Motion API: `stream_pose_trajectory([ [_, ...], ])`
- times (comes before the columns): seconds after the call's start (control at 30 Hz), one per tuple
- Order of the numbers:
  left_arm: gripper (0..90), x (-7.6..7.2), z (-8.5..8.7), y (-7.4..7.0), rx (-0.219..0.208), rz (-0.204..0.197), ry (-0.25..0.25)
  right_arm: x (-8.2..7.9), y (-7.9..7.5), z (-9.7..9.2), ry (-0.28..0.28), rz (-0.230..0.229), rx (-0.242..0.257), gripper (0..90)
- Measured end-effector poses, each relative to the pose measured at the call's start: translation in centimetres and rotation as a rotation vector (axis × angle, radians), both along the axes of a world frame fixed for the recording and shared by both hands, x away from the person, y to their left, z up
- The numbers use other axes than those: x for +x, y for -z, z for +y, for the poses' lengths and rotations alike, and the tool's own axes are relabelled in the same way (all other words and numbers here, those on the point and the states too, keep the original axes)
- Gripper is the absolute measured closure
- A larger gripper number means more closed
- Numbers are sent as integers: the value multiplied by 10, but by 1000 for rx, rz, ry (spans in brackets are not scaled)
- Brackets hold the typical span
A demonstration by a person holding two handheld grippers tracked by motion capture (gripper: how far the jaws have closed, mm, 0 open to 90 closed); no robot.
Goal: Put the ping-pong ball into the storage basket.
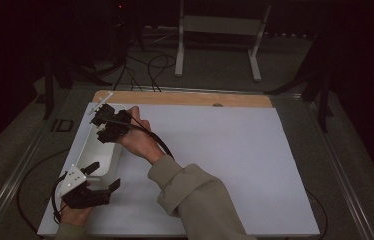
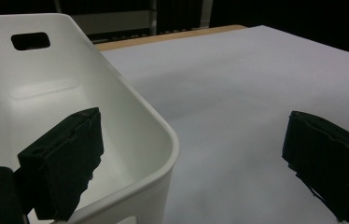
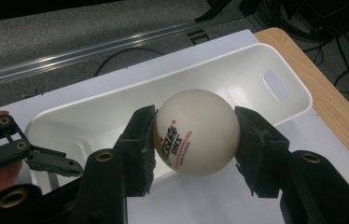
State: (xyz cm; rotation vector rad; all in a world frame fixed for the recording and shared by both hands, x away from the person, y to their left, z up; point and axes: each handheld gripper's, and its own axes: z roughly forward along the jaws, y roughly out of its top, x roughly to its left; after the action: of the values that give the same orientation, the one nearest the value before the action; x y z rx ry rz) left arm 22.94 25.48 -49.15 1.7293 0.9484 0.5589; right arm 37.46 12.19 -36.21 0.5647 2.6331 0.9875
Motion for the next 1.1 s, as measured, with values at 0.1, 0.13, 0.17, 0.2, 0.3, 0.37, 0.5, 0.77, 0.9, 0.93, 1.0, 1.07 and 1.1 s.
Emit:
stream_pose_trajectory([
  [0.1, 58, 0, 0, 0, -2, 1, 0, 0, 0, 3, 2, 2, 6, 498],
  [0.13, 58, 0, 0, 0, -3, 1, 0, 0, 0, 4, 9, 1, 9, 498],
  [0.17, 58, 0, 0, 0, -3, 1, 1, 0, 0, 5, 14, 2, 12, 498],
  [0.2, 58, 0, 0, 0, -3, 1, 1, 0, 0, 5, 14, 2, 12, 498],
  [0.3, 59, 0, 0, 0, -3, 1, 0, 2, 0, 7, 20, 2, 19, 498],
  [0.37, 58, 0, 0, 0, -4, 1, 0, 2, 0, 8, 19, 7, 18, 498],
  [0.5, 59, 0, 0, 0, -4, 1, 0, 2, 2, 11, 24, 9, 19, 498],
  [0.77, 58, 0, 0, 0, -7, 1, 0, 3, 7, 16, 27, 14, 16, 498],
  [0.9, 59, 0, 0, 0, -8, 0, -1, 2, 9, 19, 24, 18, 16, 498],
  [0.93, 59, 0, 0, 0, -9, 1, -1, 2, 10, 20, 22, 23, 12, 498],
  [1.0, 59, 0, 0, 0, -8, 0, -1, 2, 10, 21, 23, 20, 11, 498],
  [1.07, 58, 0, 0, 0, -9, 0, -1, 3, 11, 22, 22, 21, 12, 498],
  [1.1, 58, 0, 0, 0, -8, 0, -1, 3, 11, 22, 21, 23, 12, 497],
])
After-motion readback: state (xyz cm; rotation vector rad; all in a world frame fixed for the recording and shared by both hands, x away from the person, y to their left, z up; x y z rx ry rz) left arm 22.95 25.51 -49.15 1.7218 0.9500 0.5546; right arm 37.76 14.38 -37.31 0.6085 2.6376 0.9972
